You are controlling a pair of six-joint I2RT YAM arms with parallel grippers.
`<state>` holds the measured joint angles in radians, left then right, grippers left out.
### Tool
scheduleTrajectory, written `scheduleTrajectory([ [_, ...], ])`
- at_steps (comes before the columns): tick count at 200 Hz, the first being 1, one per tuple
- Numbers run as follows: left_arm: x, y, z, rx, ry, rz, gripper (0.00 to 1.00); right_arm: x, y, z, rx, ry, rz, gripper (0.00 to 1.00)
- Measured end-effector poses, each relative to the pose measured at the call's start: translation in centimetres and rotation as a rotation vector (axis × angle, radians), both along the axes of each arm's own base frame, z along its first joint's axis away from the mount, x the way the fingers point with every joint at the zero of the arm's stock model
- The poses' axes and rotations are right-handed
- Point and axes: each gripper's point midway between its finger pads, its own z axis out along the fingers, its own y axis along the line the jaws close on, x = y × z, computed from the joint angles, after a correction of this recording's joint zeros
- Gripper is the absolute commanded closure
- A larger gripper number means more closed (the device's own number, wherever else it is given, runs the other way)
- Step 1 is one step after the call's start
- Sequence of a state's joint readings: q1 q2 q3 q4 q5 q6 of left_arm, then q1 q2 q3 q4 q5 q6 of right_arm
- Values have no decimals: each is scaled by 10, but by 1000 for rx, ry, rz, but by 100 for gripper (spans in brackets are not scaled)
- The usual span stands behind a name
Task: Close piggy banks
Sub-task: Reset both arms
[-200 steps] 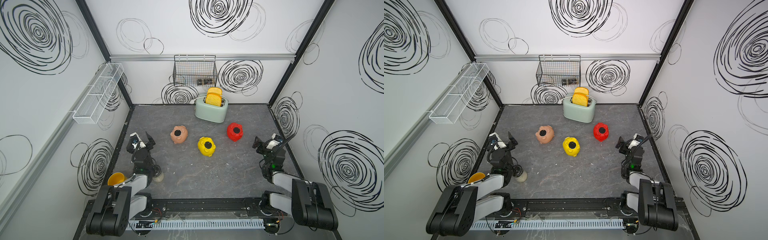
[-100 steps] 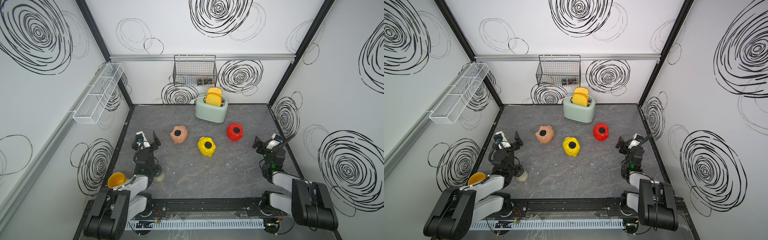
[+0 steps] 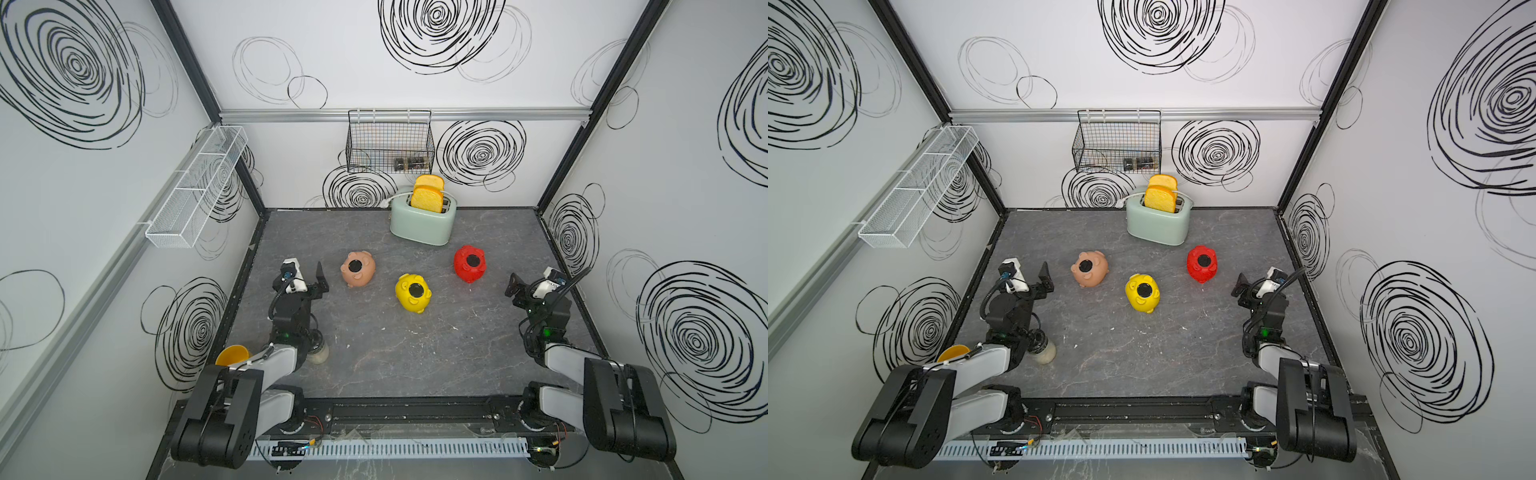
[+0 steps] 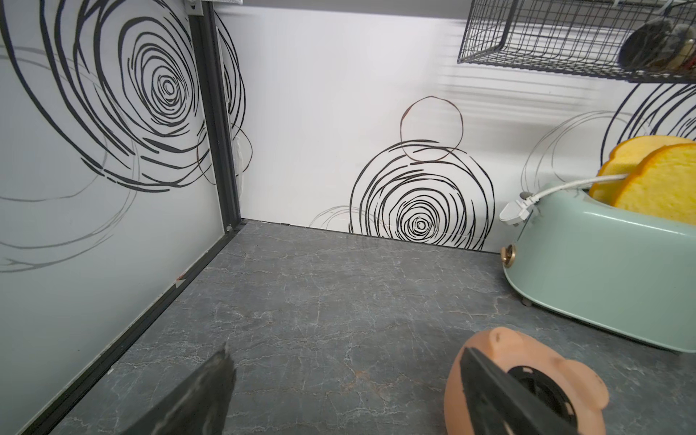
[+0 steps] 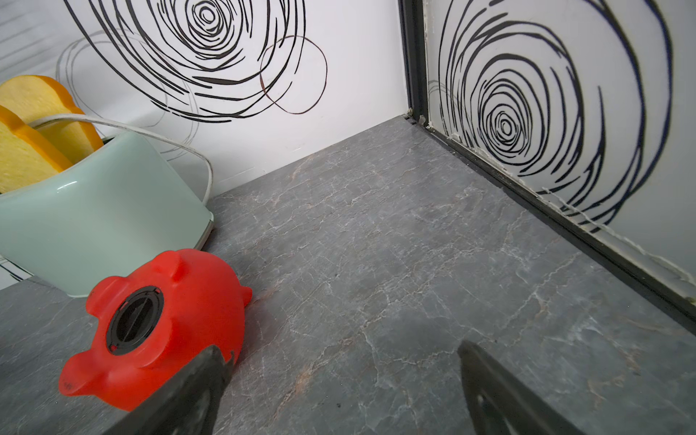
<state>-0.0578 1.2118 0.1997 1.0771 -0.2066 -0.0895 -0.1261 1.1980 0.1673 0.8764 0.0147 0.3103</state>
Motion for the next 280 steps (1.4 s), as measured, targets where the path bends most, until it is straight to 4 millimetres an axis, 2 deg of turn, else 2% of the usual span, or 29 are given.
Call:
scheduleTrajectory([
  [47,-1,5,-2,4,0,-1,4,0,0,-2,1,10,0,2],
  [79,-9,13,-31,-11,48,-5,4,1,0,-4,3,25,0,2],
  [113,-2,8,-47,-11,89,-30,4,6,-3,-4,-9,31,-12,2],
  [145,12,-6,-46,13,85,-77,4,10,-5,-9,-39,47,-10,1],
  [177,14,-12,-42,33,63,-95,4,17,-2,-11,-87,37,11,2],
  [214,14,-16,-40,51,57,-98,4,29,27,-18,-181,26,109,2],
  [236,14,-19,-40,62,56,-100,4,29,40,-29,-224,52,136,2],
  [280,13,-18,-40,68,57,-91,4,34,34,-19,-241,32,105,2],
])
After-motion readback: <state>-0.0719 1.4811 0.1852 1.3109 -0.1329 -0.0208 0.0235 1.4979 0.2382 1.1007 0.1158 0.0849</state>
